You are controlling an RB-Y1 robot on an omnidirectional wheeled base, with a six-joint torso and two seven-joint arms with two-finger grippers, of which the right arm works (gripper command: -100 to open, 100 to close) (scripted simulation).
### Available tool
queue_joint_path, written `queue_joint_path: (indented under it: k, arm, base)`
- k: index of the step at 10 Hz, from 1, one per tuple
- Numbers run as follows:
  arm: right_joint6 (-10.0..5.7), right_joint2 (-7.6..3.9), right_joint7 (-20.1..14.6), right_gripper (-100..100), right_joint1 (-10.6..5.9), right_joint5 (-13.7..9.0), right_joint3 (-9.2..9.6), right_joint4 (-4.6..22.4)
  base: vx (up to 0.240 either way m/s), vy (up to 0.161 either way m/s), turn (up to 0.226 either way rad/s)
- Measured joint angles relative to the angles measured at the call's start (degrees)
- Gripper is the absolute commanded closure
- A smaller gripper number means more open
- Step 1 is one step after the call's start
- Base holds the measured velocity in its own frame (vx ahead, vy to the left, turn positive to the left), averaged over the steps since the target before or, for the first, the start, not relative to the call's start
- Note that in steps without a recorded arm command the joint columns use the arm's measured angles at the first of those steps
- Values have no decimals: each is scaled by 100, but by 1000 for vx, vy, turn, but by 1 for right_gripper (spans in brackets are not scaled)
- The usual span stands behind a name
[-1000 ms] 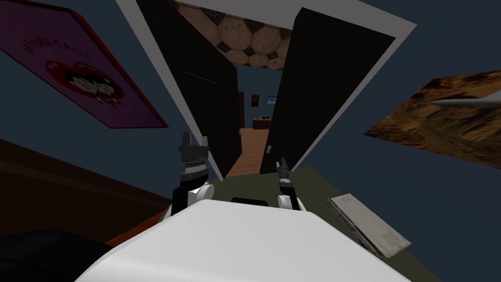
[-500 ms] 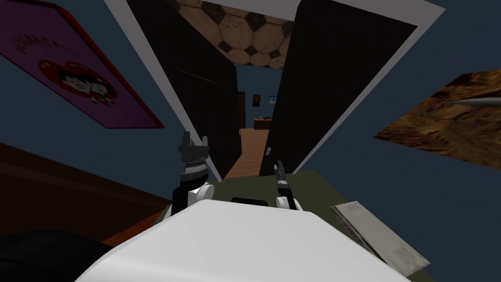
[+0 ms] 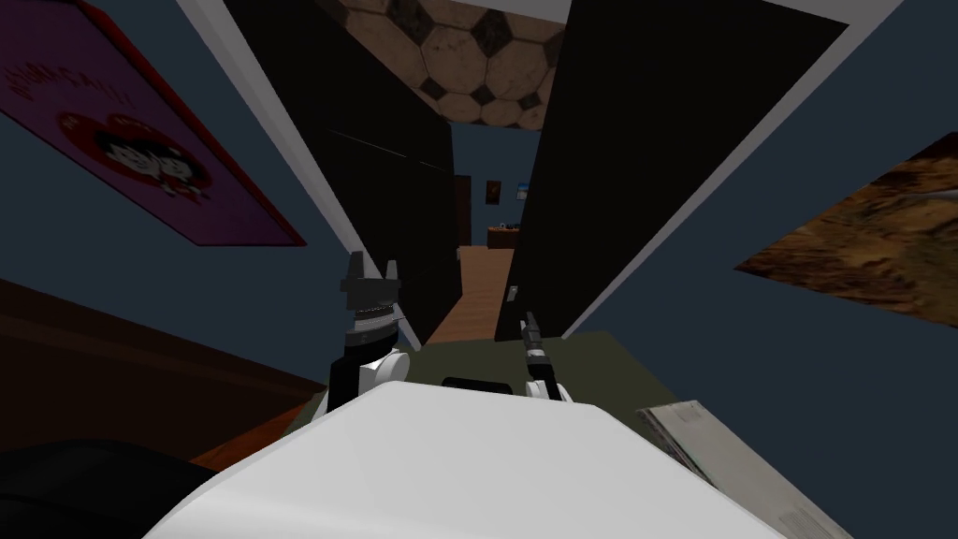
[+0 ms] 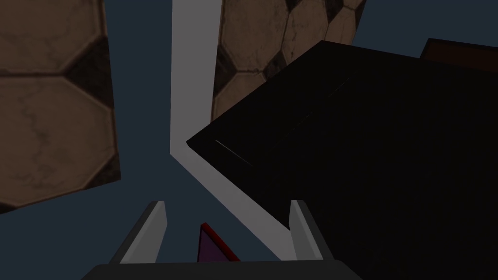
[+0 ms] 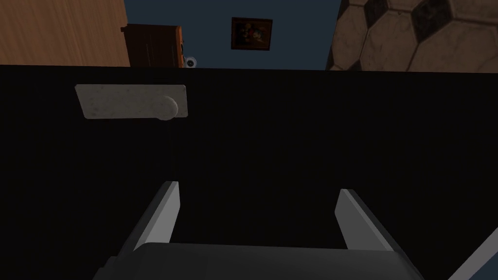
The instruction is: Push the door open
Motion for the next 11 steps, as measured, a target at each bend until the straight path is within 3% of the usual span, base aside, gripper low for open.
queue_joint_path:
  k: [3, 5, 11]
  arm:
    - [-78, -4, 4, -100, -123, 8, 19, 348]
    - [-187, 1, 15, -100, -250, 17, 36, 726]
    - [-374, 41, 57, -100, -417, 69, 150, 1542]
  base:
    - [60, -56, 42]
    - [110, -83, 68]
    - [112, -84, 43]
